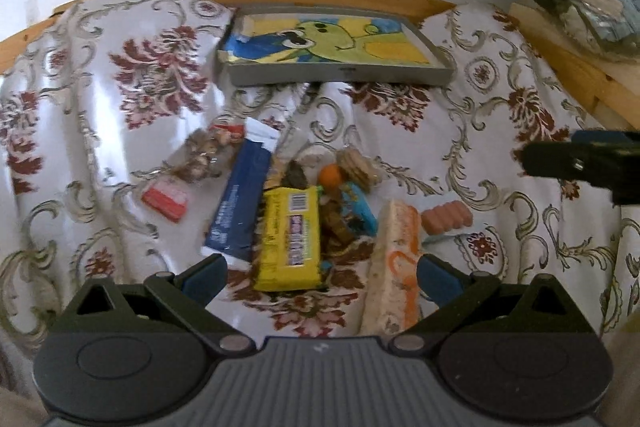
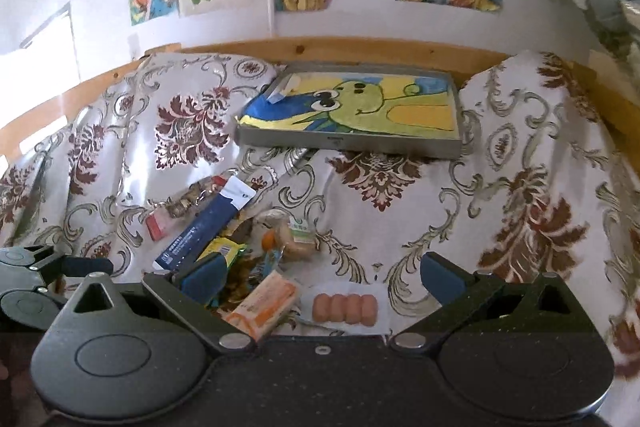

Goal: Organize snacks
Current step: 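Lower the left tool toward the rice-cake pack while the right tool approaches the sausages, then grasp the beige rice-cake pack with the left tool while the right grasps the sausage pack, then lift and carry the rice cake and sausage pack toward the grey tray with both tools, then lower the rice cake into the tray with the left tool while the right releases the sausages there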

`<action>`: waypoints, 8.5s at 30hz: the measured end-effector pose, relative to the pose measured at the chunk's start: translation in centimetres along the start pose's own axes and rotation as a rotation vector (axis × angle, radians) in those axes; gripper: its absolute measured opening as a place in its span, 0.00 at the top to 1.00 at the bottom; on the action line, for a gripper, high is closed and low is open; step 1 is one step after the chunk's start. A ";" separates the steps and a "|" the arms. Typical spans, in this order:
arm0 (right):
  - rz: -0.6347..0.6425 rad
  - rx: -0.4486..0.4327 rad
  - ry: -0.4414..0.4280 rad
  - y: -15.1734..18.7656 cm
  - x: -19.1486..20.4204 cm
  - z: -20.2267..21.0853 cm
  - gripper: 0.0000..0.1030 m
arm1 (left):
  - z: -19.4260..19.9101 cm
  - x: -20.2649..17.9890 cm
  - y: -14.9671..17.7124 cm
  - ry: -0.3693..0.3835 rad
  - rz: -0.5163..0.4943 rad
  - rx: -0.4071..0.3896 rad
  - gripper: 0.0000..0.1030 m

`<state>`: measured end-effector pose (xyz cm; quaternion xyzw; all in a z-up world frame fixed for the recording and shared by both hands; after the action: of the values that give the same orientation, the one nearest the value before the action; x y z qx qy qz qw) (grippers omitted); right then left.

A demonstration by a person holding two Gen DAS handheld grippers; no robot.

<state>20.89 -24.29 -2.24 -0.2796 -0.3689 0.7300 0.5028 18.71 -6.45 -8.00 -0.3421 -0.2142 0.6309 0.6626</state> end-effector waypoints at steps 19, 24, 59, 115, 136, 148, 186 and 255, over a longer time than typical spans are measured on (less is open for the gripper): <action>0.095 0.147 -0.041 1.6 -1.4 -7.0 0.01 | -5.0 -3.3 0.5 0.039 -0.095 0.036 0.00; 0.158 0.190 -0.101 2.0 -1.4 -8.4 0.01 | -5.4 -3.5 0.8 0.051 -0.110 0.049 0.00; 0.472 0.351 -0.249 6.6 -1.2 -14.9 0.05 | -6.8 -3.5 1.7 0.149 -0.008 0.114 0.23; 0.616 0.259 -0.110 7.3 2.1 -13.9 0.36 | -7.2 -3.2 2.6 0.185 0.069 0.107 0.60; 0.732 0.172 0.021 7.0 3.7 -10.4 0.82 | -4.3 -0.9 1.5 0.150 0.182 -0.024 0.60; 0.663 0.027 0.078 4.5 5.1 -6.9 0.82 | -1.8 -1.3 0.6 0.126 0.154 -0.112 0.60; 0.202 -0.276 0.216 -0.9 -5.4 -4.6 0.82 | -2.9 -5.2 -6.7 -0.160 0.380 -0.155 0.60; -0.002 -0.350 0.308 -13.7 -10.7 -16.2 0.01 | -15.2 1.3 -24.9 0.062 0.248 -0.380 0.00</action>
<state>44.34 -27.13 0.11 -0.4701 -0.4092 0.6032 0.4978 46.90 -7.20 -0.37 -0.5037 -0.2651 0.6451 0.5098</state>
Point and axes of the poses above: each gripper's, at about its wrist camera, not at the fingertips, and z roughly against the way its jaws point, x to its left, y to its underside, the point moved 8 cm from there along -z, roughly the way its jaws point, and after that the axes turned 6 degrees about z, right-handed, at the moved point
